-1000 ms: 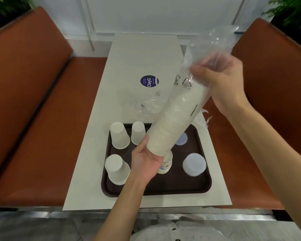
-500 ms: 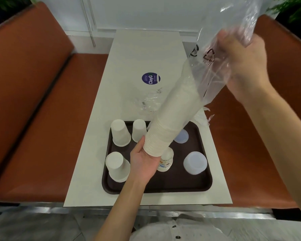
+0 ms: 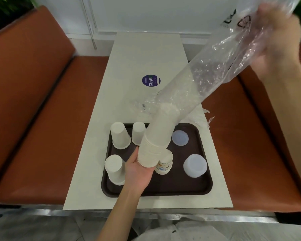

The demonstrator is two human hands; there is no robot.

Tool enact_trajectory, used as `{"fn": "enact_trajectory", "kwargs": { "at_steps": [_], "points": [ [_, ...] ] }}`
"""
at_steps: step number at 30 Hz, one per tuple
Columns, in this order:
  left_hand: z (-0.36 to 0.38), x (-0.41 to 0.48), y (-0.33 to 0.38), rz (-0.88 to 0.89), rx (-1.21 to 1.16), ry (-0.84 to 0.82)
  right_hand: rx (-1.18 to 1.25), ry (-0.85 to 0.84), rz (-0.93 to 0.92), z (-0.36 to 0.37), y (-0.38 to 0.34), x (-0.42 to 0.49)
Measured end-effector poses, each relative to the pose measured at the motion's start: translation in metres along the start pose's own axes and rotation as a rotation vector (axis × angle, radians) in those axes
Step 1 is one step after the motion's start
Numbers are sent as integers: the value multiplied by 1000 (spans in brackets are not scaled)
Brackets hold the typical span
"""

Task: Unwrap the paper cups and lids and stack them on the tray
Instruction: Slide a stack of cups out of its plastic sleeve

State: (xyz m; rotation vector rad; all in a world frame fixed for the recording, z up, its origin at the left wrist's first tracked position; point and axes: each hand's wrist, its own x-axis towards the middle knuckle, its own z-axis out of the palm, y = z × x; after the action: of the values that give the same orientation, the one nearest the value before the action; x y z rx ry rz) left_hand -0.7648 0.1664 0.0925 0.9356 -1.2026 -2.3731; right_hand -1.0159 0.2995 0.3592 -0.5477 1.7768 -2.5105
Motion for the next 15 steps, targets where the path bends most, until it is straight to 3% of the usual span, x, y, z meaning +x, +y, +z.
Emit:
{"fn": "enact_trajectory", "kwargs": {
  "at_steps": [2,4,10,13,15],
  "points": [
    [-3,2,-2,-35,-55,-7,126,108,90,-11,16,5],
    [-6,3,-5,44,16,43,254,251,218,-26,40,11],
    [-12,-7,-4,33,121,98,299,459,441,-57,120,19],
    [-13,-11,2,-129,-229,67,298,467,544,-49,164,26],
    [-18,-12,3,-285,-569,30,220,612,621,-38,193,33]
  ]
}}
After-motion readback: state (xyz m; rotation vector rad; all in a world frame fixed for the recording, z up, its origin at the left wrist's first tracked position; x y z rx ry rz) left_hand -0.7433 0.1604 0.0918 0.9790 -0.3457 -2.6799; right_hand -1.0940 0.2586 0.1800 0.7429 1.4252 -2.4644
